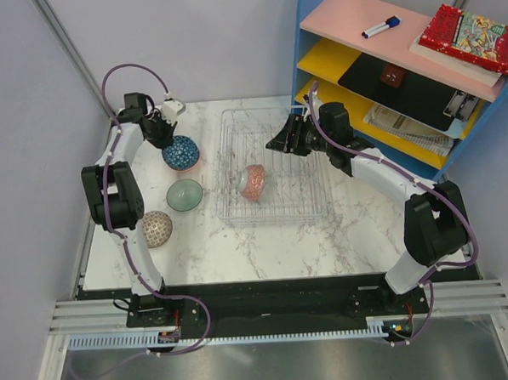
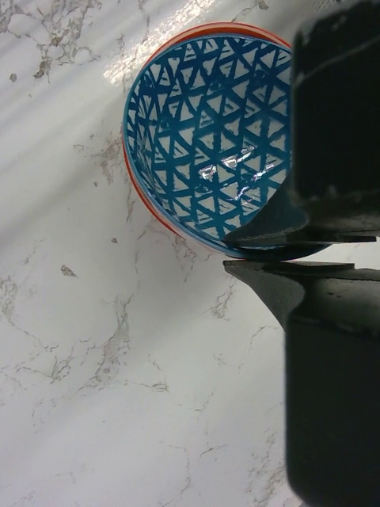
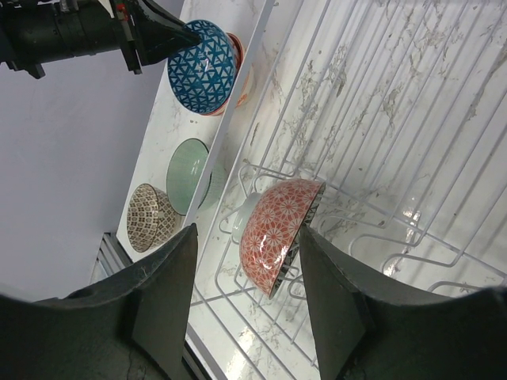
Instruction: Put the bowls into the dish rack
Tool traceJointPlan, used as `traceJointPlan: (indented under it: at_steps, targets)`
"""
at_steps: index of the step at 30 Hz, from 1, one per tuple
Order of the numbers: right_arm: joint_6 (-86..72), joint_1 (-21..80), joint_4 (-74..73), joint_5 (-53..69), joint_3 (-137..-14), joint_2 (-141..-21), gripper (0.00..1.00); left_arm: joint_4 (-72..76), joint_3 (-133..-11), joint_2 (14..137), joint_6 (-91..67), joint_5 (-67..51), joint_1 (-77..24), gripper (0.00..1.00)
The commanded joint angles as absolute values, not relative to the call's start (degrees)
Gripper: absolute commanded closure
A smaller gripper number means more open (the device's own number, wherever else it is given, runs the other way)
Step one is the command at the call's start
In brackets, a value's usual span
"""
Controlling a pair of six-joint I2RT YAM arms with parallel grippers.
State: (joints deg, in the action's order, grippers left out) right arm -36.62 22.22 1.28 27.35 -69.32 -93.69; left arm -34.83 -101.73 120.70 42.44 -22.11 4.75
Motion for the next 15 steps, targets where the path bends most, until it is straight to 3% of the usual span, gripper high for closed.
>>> traceJointPlan:
  at_steps: [1, 15]
  targets:
    - [-35.1, 22.0, 2.5, 28.3, -72.0, -90.9, 0.39, -34.8, -104.2, 114.7, 38.5, -20.7, 4.9, 0.98]
    - [-30.1, 22.3, 0.2, 28.6, -75.5, -89.4, 0.39, -38.5, -106.7, 110.0, 33.1, -24.3, 4.7, 0.98]
